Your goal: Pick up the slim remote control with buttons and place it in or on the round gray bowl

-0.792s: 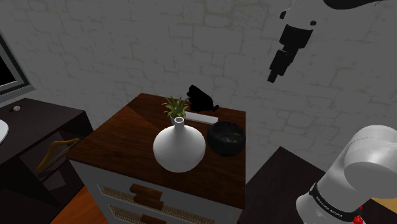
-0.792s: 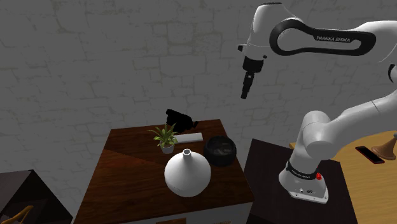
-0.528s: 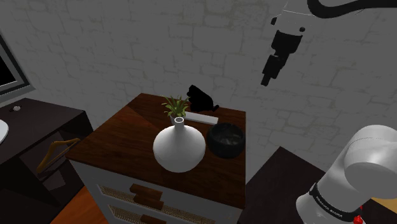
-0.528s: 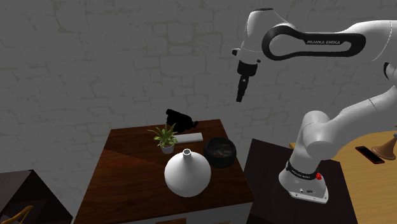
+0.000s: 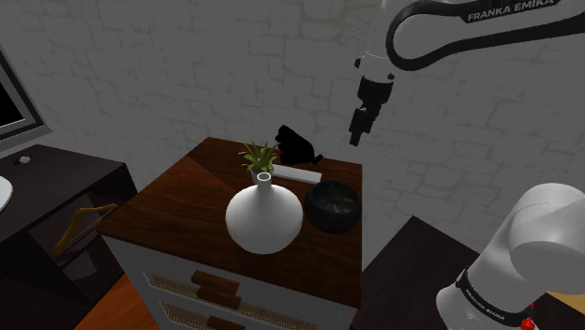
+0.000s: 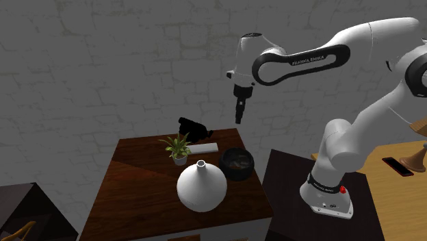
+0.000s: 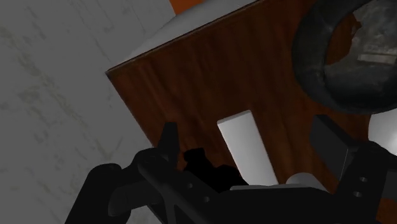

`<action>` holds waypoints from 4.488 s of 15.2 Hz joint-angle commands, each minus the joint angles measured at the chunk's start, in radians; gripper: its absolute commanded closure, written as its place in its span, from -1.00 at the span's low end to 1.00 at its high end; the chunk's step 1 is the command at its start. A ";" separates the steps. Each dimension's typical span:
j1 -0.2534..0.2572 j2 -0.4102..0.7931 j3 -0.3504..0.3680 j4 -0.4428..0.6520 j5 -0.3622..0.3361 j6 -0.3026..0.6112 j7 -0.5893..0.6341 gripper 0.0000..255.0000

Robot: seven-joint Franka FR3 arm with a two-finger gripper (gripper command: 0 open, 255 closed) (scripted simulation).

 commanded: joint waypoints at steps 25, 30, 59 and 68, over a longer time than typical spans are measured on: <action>0.053 0.592 0.043 0.145 -0.034 0.384 -0.067 -1.00; 0.052 0.593 0.043 0.145 -0.034 0.384 -0.067 1.00; 0.051 0.463 0.045 0.277 -0.021 0.122 -0.080 1.00; 0.050 0.431 0.046 0.365 -0.018 0.003 -0.084 1.00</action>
